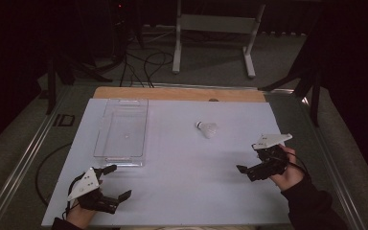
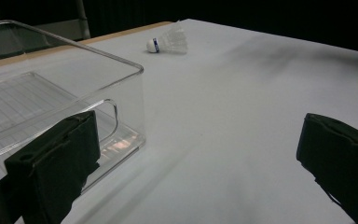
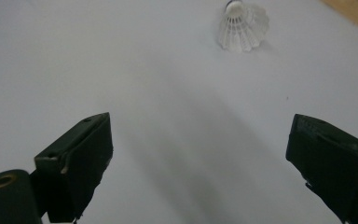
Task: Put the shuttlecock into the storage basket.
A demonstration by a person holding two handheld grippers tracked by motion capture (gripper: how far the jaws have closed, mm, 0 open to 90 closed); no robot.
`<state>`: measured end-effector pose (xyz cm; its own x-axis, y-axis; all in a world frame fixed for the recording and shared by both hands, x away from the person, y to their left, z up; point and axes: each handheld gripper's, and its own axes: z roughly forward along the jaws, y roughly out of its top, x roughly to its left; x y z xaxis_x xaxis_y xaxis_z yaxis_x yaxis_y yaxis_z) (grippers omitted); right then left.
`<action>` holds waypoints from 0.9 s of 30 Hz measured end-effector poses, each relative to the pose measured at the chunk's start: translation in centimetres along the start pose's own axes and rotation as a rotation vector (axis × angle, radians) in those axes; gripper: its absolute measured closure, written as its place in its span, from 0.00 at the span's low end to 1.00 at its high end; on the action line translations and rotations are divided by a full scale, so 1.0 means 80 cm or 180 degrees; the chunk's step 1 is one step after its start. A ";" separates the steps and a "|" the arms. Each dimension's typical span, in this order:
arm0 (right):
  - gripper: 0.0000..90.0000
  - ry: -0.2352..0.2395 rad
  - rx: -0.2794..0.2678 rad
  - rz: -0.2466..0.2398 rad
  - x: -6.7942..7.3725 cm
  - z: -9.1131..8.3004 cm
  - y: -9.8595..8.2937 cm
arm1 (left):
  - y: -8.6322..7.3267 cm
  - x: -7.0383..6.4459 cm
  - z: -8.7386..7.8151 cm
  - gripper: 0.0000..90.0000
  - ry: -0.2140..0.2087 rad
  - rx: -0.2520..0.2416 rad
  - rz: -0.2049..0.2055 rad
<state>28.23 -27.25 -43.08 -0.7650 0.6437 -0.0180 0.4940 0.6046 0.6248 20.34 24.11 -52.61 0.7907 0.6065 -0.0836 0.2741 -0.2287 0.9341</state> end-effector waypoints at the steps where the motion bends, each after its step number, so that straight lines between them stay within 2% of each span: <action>1: 0.08 0.0000 0.0000 0.0000 0.000 0.000 0.000 | 0.000 0.000 0.000 0.00 0.0000 0.0000 0.0000; 2: 0.08 -0.0014 0.0108 0.0071 -0.003 0.003 0.002 | 0.000 0.000 0.000 0.00 -0.0002 0.0012 0.0011; 5: 0.08 -0.0017 0.0189 0.0125 -0.005 0.005 0.005 | 0.000 0.000 0.001 0.00 -0.0002 0.0019 0.0031; 6: 0.08 -0.0038 0.0274 0.0138 -0.007 0.009 0.007 | 0.000 0.000 0.001 0.00 -0.0005 0.0021 0.0032; 11: 0.08 0.0005 0.0398 0.0175 -0.008 0.016 0.010 | 0.000 0.000 0.000 0.00 -0.0006 0.0012 0.0029; 15: 0.08 -0.0040 0.0510 0.0200 -0.008 0.022 0.011 | 0.000 -0.001 0.001 0.00 -0.0012 0.0031 0.0040; 16: 0.08 -0.0022 0.0610 0.0252 -0.008 0.026 0.011 | 0.000 -0.001 0.001 0.00 -0.0011 0.0036 0.0045; 18: 0.08 -0.0022 0.0629 0.0268 -0.009 0.027 0.011 | 0.000 -0.001 0.001 0.00 -0.0015 0.0029 0.0036; 19: 0.08 0.0042 0.0708 0.0317 -0.009 0.031 0.011 | 0.000 -0.001 0.001 0.00 -0.0013 0.0027 0.0034; 24: 0.08 0.0051 0.0846 0.0377 -0.009 0.036 0.012 | 0.000 -0.001 0.001 0.00 -0.0019 0.0025 0.0031; 25: 0.08 0.0028 0.0924 0.0440 -0.009 0.040 0.014 | 0.000 -0.001 0.001 0.00 -0.0021 0.0025 0.0033; 27: 0.08 0.0065 0.0967 0.0446 -0.010 0.044 0.014 | 0.000 -0.001 0.001 0.00 -0.0023 0.0024 0.0031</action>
<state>30.87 -25.44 -45.12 -0.6875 0.7229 0.0691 0.6933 0.6250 0.3588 20.35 23.99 -52.66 0.7972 0.5988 -0.0771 0.2706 -0.2403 0.9322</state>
